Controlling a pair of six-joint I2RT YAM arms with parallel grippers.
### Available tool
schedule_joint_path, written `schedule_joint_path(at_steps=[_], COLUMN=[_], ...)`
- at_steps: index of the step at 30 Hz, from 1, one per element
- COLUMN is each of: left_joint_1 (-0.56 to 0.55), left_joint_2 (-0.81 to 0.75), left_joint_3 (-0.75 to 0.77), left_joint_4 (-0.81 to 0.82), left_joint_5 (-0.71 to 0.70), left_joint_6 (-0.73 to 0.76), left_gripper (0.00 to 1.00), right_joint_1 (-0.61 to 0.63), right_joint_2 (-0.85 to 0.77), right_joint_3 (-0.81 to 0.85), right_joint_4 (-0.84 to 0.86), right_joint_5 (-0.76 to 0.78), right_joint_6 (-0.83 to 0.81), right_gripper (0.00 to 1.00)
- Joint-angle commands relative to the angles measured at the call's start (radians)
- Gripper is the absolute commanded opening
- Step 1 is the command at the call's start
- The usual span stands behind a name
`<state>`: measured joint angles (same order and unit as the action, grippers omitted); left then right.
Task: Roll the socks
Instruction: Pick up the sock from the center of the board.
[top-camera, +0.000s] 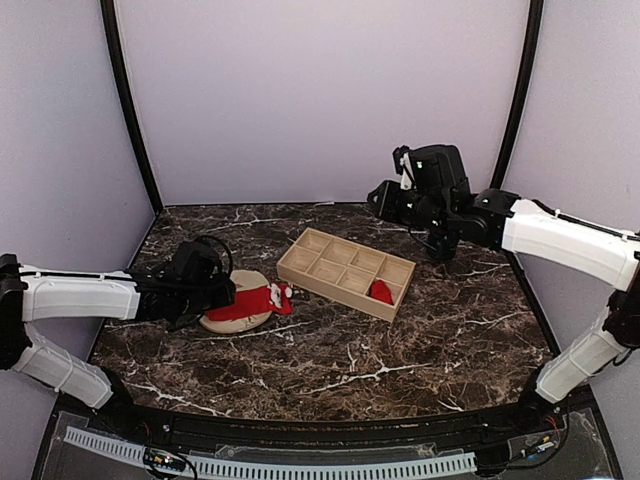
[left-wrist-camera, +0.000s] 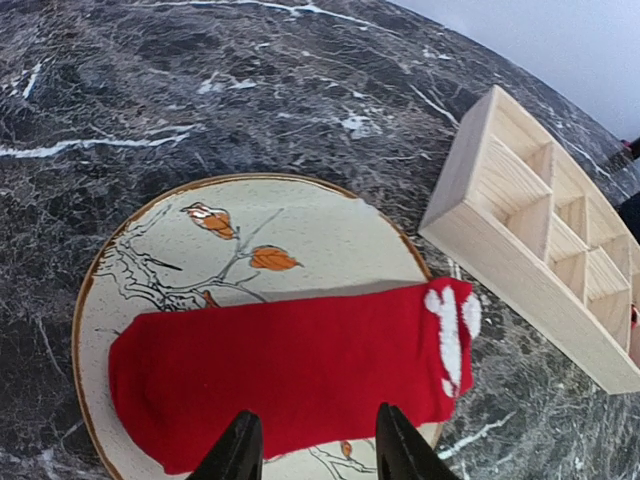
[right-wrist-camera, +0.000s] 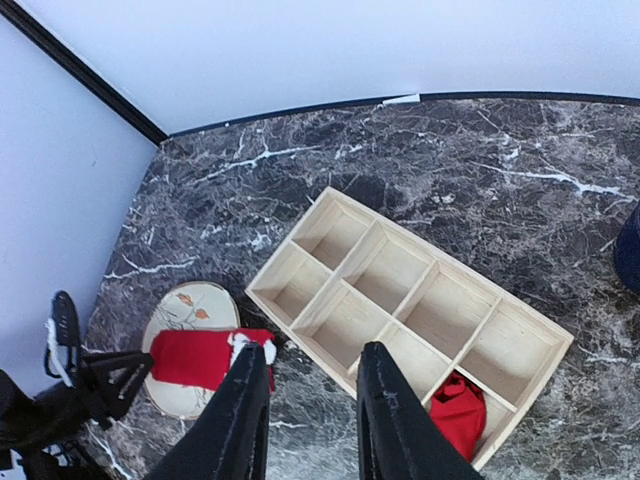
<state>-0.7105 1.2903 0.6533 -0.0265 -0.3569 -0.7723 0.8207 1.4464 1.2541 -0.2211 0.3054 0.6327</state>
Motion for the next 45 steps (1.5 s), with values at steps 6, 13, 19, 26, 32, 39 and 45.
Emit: schedule_joint_path(at_steps=[6,13,19,26,32,39,45], left_joint_1=[0.067,0.071,0.078,0.105,0.158,0.206,0.260], left_joint_2=[0.107,0.108,0.126,0.180,0.240,0.294,0.336], left_joint_3=[0.029,-0.010,-0.015,-0.016,-0.020,-0.020,-0.039], left_joint_4=[0.005,0.007,0.005,0.036,0.096,0.140,0.193], left_joint_5=[-0.002,0.014,0.011,0.025,0.073,0.121,0.173], left_joint_6=[-0.035,-0.062,-0.068,-0.091,-0.125,-0.140,-0.141], left_gripper=[0.36,0.33,0.33,0.33,0.33,0.32,0.30], right_joint_1=[0.009,0.004,0.007,0.004,0.006,0.013,0.049], right_joint_2=[0.082,0.134,0.139,0.185,0.235,0.324,0.444], right_joint_3=[0.215,0.273,0.270,0.298,0.236,0.148,0.137], right_joint_4=[-0.009,-0.021,0.007,-0.008,0.068,0.182,0.169], right_joint_5=[0.032,0.007,-0.056,-0.036,-0.115,-0.264,-0.296], right_joint_6=[0.105,0.124,0.139,0.127,0.093,0.027,0.034], right_gripper=[0.29,0.29,0.30,0.30,0.30,0.30,0.31])
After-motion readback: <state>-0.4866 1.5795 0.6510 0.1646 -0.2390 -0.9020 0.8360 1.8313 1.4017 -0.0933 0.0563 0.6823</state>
